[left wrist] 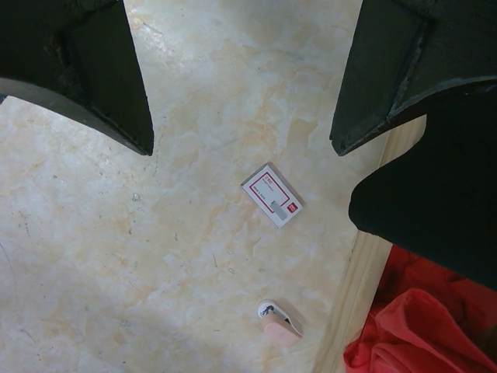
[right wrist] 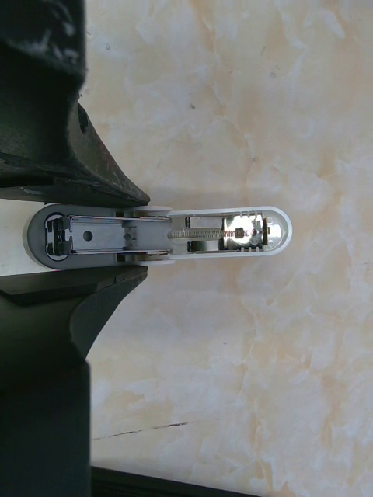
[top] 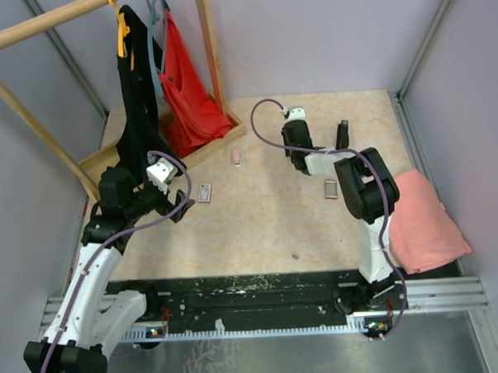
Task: Unload the staples from the stapler
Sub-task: Place the stapler at the center of the board.
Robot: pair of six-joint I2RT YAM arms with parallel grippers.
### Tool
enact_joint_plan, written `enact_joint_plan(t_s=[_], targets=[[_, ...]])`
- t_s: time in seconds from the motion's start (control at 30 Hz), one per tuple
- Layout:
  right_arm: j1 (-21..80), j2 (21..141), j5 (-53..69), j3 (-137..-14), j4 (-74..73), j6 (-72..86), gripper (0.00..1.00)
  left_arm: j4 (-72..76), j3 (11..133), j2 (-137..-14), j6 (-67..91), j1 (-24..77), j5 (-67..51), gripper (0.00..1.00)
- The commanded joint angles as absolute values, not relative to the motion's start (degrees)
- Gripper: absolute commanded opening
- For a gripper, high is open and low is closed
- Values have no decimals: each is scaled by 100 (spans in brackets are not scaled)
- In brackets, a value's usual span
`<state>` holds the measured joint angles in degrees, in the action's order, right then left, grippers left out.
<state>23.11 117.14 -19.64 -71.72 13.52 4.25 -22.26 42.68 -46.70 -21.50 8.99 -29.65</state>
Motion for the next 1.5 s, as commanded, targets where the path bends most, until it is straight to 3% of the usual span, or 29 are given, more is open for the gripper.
enact_joint_plan(t_s=[0.0, 0.7, 1.27, 1.37, 1.47], targets=[[2272, 11793, -1941, -7665, 1408, 708, 0, -2157, 4228, -4577, -2197, 828, -3103, 100], [2235, 12116, -1966, -7976, 896, 1090, 1, -2178, 4229, -4545, -2195, 773, -3219, 100], [2219, 12156, -1787, -7971, 620, 1256, 28, -2239, 4263, -4531, -2194, 747, -3251, 100], [2224, 12125, -1705, -7950, 591, 1270, 41, -2250, 4278, -4520, -2197, 740, -3259, 100], [2219, 12087, -1648, -7923, 572, 1296, 46, -2266, 4284, -4524, -2197, 730, -3265, 100]])
